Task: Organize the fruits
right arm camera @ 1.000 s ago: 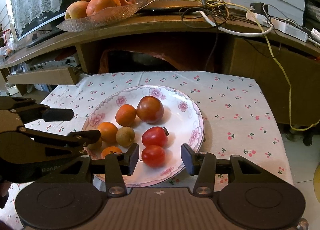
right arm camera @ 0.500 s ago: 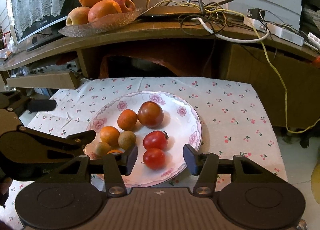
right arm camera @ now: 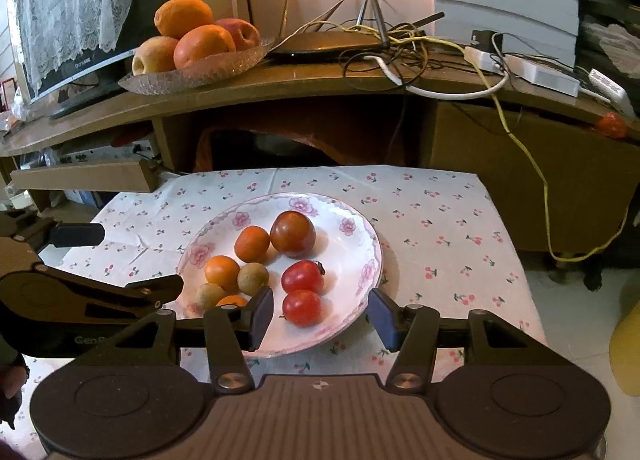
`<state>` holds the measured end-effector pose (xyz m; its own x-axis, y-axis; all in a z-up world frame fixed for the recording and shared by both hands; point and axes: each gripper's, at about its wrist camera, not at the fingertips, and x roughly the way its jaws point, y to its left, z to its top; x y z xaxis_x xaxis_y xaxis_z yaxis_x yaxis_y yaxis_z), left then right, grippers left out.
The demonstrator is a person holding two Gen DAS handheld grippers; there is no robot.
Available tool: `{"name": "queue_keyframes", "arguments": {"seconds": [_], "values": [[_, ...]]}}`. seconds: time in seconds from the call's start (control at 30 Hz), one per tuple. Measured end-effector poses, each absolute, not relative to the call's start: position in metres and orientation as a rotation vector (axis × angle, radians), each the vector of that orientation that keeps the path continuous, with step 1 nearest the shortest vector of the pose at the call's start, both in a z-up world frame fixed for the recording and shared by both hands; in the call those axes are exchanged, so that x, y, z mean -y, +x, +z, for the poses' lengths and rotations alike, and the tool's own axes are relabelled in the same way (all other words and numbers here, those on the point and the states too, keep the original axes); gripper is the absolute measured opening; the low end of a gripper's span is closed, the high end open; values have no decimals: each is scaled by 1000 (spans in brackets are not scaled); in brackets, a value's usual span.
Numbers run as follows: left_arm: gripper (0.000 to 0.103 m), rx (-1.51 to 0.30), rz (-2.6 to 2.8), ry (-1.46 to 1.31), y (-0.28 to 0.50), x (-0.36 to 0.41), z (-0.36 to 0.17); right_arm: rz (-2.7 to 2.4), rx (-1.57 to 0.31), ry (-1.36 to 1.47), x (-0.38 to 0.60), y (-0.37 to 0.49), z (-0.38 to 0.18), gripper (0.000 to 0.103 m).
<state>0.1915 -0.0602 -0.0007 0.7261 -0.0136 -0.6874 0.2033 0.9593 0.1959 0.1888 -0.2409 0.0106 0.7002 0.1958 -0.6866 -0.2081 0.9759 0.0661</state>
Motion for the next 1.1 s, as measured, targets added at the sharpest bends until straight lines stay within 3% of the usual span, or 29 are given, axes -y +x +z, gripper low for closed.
{"name": "queue_keyframes", "arguments": {"seconds": [0.6, 1.1], "values": [[103, -787, -77, 111, 108, 36, 13, 213, -773, 36, 238, 98, 28, 55], [103, -803, -90, 126, 45, 47, 10, 188, -795, 35, 239, 44, 29, 58]]}}
